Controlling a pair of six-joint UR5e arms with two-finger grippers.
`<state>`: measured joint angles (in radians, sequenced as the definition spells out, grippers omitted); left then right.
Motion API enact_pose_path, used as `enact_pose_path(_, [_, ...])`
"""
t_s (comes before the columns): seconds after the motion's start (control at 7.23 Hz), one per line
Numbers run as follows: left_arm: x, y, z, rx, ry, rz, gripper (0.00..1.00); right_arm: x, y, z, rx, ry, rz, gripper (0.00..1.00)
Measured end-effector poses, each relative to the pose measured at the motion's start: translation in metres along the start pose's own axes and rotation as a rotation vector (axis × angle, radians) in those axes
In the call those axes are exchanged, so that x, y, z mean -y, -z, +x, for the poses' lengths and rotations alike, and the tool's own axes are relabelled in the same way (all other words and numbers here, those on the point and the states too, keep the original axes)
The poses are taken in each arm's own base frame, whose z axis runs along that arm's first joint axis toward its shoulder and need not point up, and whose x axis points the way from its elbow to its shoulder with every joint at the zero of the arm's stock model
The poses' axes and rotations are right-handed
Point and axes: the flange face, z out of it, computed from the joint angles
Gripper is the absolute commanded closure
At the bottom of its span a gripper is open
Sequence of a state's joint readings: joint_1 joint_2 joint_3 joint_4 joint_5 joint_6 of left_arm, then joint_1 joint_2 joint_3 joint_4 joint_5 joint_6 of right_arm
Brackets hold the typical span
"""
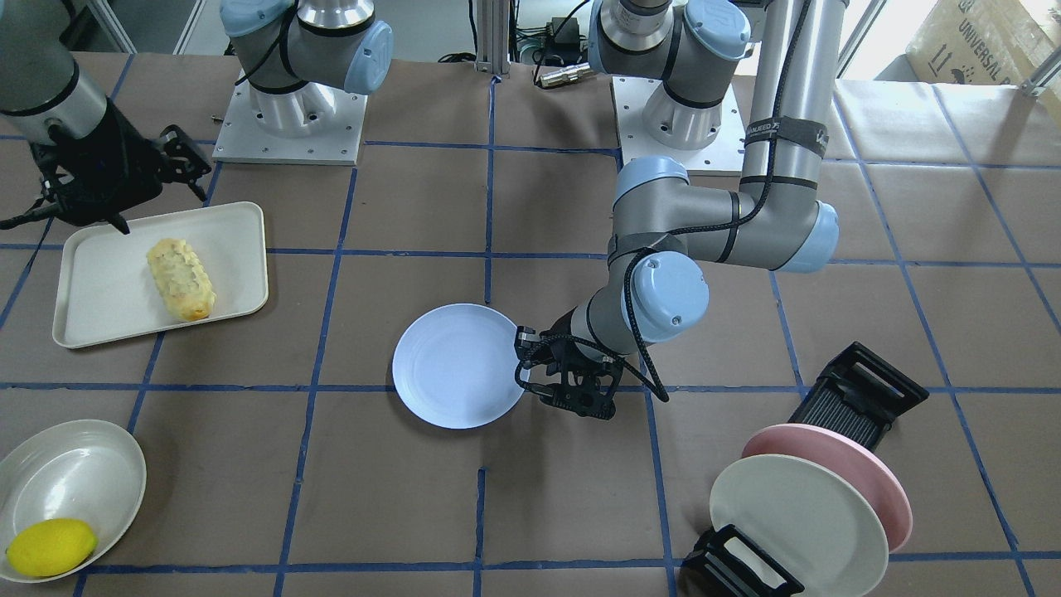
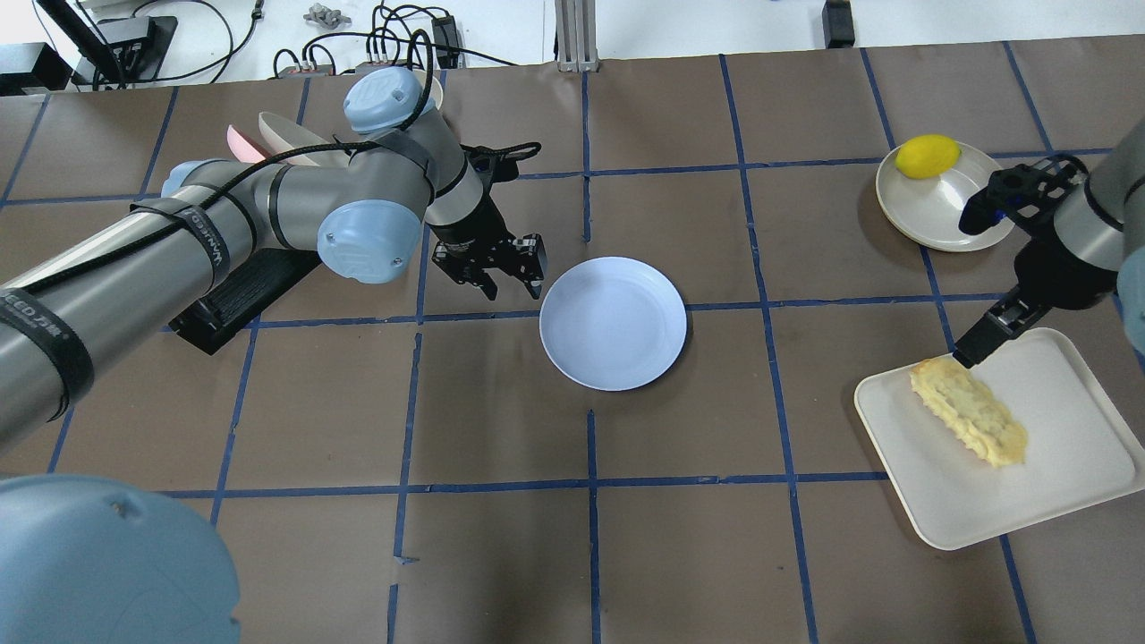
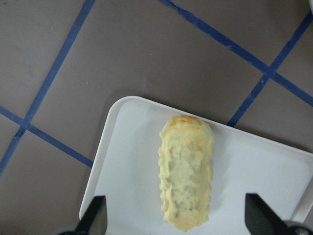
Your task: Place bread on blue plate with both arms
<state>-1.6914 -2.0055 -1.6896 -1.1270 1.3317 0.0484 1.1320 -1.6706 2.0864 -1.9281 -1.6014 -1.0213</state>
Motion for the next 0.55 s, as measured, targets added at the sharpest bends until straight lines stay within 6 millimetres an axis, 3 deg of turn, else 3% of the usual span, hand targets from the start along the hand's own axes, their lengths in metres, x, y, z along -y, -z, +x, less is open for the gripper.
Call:
enact_pose_path(0.28, [-0.013,0.058,-0.039,0.074,0.063,0.033,0.00,-0.021,-0.044,-0.001,-0.031,0.044,0.021,0.01])
enact_pose_path(0.55, [-0.046,0.127,-0.062,0.192,0.094,0.029,0.00,-0.032,-0.064,0.001,-0.094,0.081,0.050,0.01])
